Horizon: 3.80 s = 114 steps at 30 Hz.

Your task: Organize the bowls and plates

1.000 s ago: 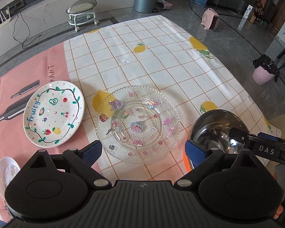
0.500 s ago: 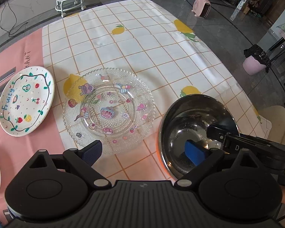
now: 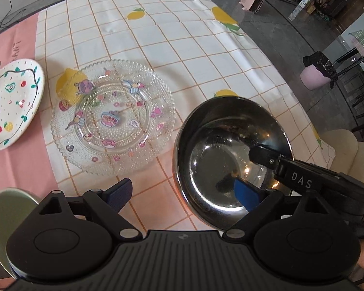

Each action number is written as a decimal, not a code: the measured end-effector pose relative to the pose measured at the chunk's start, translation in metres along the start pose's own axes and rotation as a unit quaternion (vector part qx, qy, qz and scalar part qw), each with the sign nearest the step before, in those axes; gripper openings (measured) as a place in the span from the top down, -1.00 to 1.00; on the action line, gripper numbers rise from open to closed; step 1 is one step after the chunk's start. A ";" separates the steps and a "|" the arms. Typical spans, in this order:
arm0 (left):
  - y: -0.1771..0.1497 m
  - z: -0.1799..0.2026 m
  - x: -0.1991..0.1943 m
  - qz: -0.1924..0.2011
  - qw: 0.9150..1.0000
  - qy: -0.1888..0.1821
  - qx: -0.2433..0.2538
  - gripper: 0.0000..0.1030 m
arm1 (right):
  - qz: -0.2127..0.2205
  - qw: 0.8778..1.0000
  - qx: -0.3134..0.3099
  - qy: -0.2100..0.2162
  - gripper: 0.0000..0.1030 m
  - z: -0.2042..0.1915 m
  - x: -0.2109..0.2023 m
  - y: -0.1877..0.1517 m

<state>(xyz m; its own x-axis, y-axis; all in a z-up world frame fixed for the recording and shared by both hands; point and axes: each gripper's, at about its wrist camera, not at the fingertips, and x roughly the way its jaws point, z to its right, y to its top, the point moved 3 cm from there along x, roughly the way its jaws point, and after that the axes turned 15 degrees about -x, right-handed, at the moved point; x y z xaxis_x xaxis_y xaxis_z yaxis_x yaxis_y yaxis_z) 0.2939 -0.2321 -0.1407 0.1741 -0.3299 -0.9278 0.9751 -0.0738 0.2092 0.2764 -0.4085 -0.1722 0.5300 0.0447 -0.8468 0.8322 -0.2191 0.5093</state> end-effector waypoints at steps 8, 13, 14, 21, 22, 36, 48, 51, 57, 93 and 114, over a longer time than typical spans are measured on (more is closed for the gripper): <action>-0.009 -0.003 0.016 -0.028 1.000 -0.004 -0.003 -0.23 | 0.000 1.000 -0.003 0.002 0.80 0.001 0.000 0.000; -0.010 0.007 0.012 -0.033 0.999 -0.010 0.008 0.34 | -0.001 1.000 -0.003 0.005 0.81 0.001 0.000 0.001; -0.010 0.009 0.011 -0.032 0.999 -0.002 0.007 0.35 | -0.001 1.000 -0.002 0.008 0.82 0.001 -0.001 0.001; -0.006 0.002 0.007 -0.031 0.999 -0.001 -0.033 0.54 | 0.000 1.000 0.001 0.017 0.85 0.004 -0.004 0.001; -0.005 0.001 0.005 -0.029 0.999 -0.002 -0.037 0.55 | 0.003 1.000 0.003 0.019 0.85 0.004 -0.005 0.001; -0.015 -0.005 -0.030 -0.010 0.999 0.011 -0.048 0.58 | 0.037 0.997 0.009 0.062 0.83 -0.007 -0.029 0.001; -0.033 -0.025 -0.087 0.023 0.998 0.000 -0.063 0.57 | 0.088 0.993 -0.029 0.078 0.80 -0.048 -0.081 -0.004; -0.041 -0.031 -0.105 0.038 0.998 0.004 -0.051 0.58 | 0.102 0.989 -0.038 0.096 0.79 -0.058 -0.098 -0.007; -0.058 -0.054 -0.143 0.052 0.997 0.010 -0.057 0.58 | 0.116 0.983 -0.059 0.128 0.79 -0.091 -0.121 -0.015; -0.148 -0.249 -0.187 0.095 0.984 -0.021 -0.148 0.52 | 0.079 0.949 -0.254 0.172 0.78 -0.314 -0.130 -0.074; -0.147 -0.243 -0.107 -0.042 0.991 -0.039 -0.118 0.49 | -0.038 0.959 -0.244 0.140 0.78 -0.265 -0.061 -0.104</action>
<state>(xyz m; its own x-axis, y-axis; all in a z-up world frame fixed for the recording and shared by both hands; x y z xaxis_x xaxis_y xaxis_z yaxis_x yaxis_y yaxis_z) 0.1655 0.0424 -0.1476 0.0888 -0.4043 -0.9103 0.9922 0.1159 0.0453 0.2003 -0.1299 -0.1326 0.4308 0.3177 -0.8447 0.8112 0.2738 0.5168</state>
